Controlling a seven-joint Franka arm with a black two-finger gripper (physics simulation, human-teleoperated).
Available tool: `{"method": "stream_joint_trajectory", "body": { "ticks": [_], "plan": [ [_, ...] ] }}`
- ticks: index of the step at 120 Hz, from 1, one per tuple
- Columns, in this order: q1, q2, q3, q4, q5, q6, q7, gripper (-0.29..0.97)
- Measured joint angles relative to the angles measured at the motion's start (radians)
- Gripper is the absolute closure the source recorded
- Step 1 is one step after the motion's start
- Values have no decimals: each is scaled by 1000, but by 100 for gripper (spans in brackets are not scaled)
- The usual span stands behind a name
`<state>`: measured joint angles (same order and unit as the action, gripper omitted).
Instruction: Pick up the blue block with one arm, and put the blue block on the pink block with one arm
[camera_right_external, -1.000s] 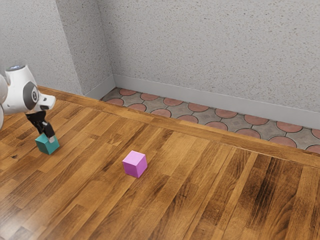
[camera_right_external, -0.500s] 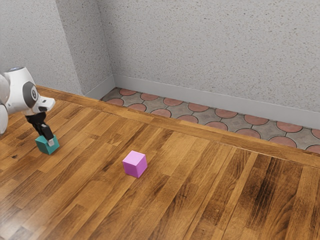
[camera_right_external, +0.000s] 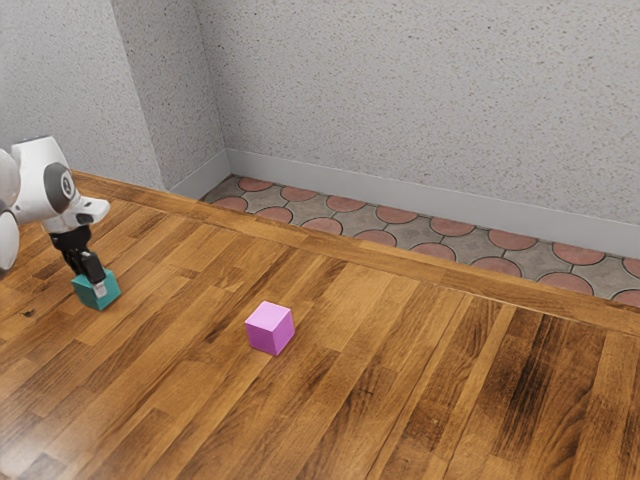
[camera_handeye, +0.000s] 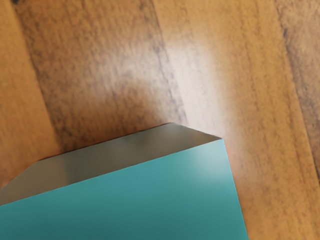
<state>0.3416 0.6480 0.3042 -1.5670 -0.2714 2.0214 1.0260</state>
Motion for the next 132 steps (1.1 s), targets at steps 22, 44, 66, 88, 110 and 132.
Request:
{"method": "stream_joint_trajectory", "body": {
  "ticks": [22, 44, 66, 88, 110, 132],
  "plan": [
    [-4, 11, 1, 19, -5, -15, -9, 2],
    [-3, 12, 1, 20, -10, -26, -16, 2],
    [-8, 12, 1, 20, -9, -31, -28, 21],
    [-10, 1, 12, 19, -5, -32, -39, 34],
    [-46, -81, 23, 5, -5, -48, -50, 31],
    [-225, -195, 17, -33, -7, -80, -128, 30]
  ]
}}
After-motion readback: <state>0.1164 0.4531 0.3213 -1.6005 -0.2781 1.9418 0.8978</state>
